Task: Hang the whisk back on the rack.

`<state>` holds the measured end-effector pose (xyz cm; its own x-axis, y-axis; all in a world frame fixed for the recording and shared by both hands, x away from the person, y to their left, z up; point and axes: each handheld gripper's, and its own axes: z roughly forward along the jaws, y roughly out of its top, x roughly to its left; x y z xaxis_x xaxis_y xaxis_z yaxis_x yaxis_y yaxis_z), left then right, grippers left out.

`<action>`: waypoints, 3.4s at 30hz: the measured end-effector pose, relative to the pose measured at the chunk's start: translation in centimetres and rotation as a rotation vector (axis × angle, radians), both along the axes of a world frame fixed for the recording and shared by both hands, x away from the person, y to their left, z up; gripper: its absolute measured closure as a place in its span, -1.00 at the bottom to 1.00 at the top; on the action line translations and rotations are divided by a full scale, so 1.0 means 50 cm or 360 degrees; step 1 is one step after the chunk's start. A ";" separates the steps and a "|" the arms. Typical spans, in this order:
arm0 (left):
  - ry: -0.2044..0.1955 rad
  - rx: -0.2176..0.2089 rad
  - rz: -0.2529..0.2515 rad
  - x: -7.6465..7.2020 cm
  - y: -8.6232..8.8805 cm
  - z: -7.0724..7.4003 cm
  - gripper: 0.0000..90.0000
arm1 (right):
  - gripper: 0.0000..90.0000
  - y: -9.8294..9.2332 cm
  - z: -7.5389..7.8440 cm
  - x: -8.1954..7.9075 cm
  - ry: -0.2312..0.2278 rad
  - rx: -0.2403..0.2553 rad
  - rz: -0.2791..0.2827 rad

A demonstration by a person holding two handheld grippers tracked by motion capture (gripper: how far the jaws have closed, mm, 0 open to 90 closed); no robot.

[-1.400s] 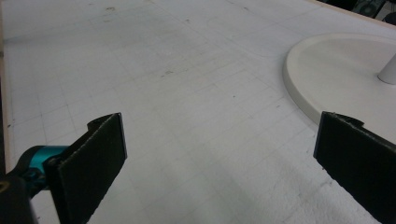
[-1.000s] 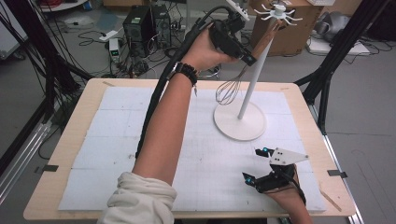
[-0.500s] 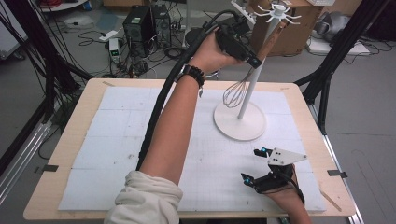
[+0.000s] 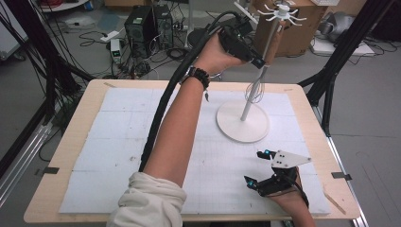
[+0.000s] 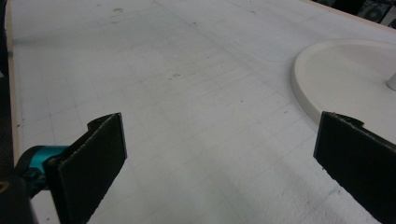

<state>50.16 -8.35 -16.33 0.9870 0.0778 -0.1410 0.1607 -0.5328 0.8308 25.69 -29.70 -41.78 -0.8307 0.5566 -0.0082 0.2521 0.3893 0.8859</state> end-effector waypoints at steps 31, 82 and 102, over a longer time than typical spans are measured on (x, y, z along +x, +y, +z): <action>-0.0116 -0.0011 0.0338 -0.123 0.290 -0.063 -0.41 | -0.97 0.019 0.004 0.009 -0.0001 0.0013 0.0015; -0.0170 -0.0202 0.0786 -0.423 0.572 -0.450 -0.96 | -0.97 0.006 -0.004 0.026 0.0018 -0.0012 -0.0086; -0.0180 -0.0186 0.0770 -0.446 0.562 -0.473 -0.96 | -0.97 0.003 -0.002 0.020 0.0021 -0.0011 -0.0105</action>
